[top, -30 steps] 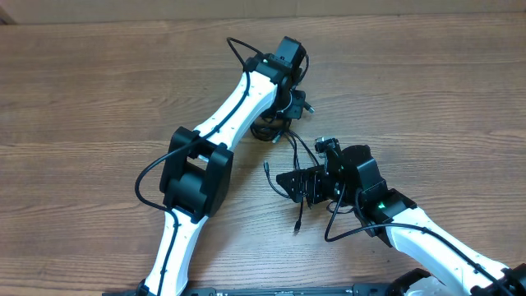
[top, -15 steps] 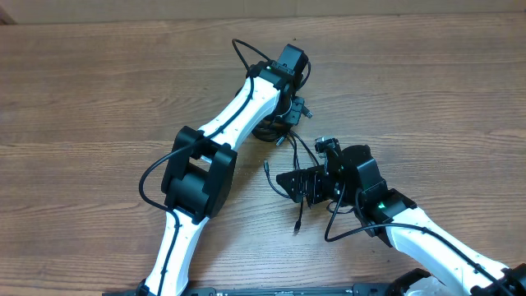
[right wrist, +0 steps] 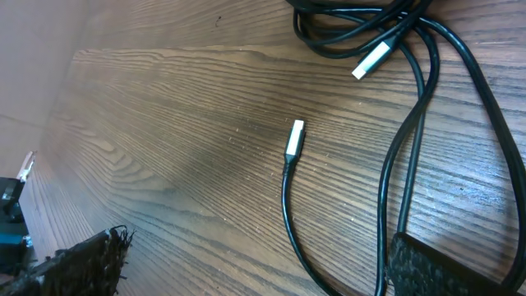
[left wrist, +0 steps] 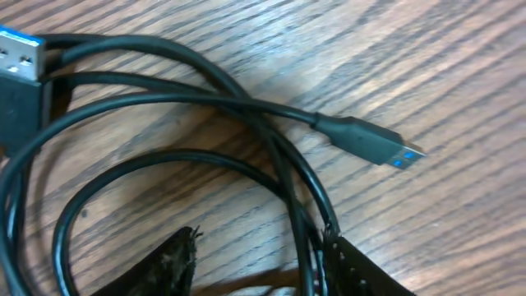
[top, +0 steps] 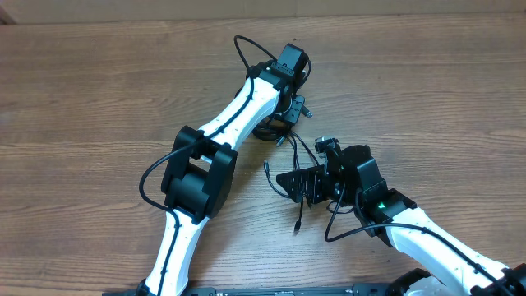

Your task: Untangle cables

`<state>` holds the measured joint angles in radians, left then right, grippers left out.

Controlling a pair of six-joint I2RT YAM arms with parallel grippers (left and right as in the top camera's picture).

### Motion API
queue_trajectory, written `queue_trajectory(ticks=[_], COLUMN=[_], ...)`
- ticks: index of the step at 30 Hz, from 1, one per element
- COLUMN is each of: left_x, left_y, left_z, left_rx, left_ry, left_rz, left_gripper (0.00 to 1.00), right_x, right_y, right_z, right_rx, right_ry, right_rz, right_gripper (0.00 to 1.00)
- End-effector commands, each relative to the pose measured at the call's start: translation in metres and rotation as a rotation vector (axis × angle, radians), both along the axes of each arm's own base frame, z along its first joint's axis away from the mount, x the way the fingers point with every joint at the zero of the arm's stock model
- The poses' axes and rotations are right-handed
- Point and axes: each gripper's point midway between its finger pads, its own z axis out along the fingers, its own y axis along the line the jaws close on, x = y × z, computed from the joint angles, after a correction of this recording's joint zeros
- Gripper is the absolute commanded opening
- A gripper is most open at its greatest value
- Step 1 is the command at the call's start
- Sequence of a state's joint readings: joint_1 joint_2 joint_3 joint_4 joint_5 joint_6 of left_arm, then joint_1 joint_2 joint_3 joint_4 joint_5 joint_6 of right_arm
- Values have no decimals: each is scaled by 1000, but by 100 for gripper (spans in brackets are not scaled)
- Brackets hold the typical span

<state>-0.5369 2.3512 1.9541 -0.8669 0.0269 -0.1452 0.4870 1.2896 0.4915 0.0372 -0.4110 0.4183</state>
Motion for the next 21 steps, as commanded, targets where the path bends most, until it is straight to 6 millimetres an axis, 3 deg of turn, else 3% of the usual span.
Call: queue_trajectory(ticks=[1,10,13,14,15,16,21], left_x=[-13,-14,-16,-16,-17,-17,-17], left_y=[-20,-27,-26,-26,-26,-26,-26], left_z=[1,-14,-28,-31,-36,-38,-46], left_rx=[-99,-106,-95,-94,-90,-90,-84], left_ry=[56,69,90,93,98,99,109], left_rz=[-84,-95,-91,-91,-92,-94,-95], left_gripper=[52,55,43,35,22,16,6], right_x=[1,1,1,1,1,1,0], right_y=[0,0,0,0,0,0,2], right_z=[0,0,0,0,0,0,1], right_rx=[-2,-2,-2,-2,-2,-2,6], right_ry=[-6,-6,-6,-6,-6,-6,-5], right_rz=[-6,-6,-6,-6,-6,-6,2], right_gripper=[100,100,100,100,100,100,100])
